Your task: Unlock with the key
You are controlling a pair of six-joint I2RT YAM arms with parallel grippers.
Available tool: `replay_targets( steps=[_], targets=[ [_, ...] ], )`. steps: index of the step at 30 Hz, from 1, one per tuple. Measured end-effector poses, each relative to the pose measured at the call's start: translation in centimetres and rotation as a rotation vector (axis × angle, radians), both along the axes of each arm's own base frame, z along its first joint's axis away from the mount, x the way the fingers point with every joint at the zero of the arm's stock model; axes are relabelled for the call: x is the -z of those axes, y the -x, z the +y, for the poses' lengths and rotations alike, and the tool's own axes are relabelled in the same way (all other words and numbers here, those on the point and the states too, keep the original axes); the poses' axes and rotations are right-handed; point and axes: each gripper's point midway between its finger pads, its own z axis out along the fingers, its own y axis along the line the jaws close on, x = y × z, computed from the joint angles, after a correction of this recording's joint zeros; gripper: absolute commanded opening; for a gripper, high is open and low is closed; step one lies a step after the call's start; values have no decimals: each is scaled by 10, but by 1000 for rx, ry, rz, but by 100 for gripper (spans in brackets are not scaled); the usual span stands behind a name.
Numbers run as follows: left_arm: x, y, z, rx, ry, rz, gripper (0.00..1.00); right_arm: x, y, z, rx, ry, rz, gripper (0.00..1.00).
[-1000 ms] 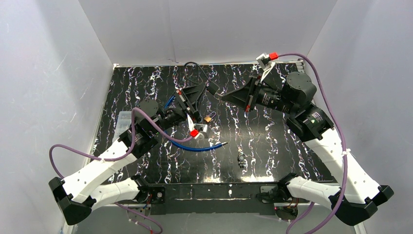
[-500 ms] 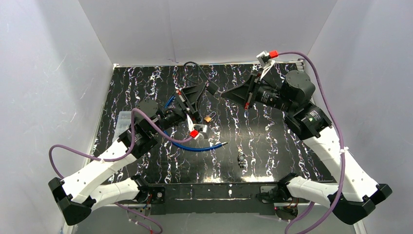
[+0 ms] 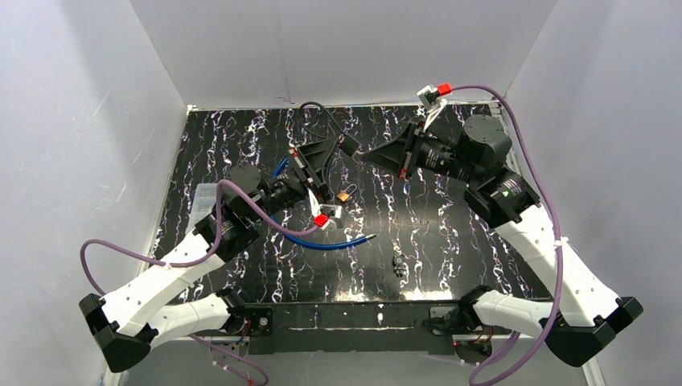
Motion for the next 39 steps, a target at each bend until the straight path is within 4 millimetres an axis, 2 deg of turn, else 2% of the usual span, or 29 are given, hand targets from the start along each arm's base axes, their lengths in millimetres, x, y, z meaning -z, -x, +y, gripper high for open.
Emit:
replay_targets(
  steps=[13, 18, 39],
  targets=[
    [-1, 1, 2, -8, -36, -49, 0, -3, -2, 2, 13, -37, 48, 1],
    [1, 1, 3, -18, -75, -84, 0, 1, -7, 2, 33, -33, 70, 1],
    [15, 4, -3, -55, -211, -199, 0, 15, -6, 3, 41, -48, 125, 1]
  ],
)
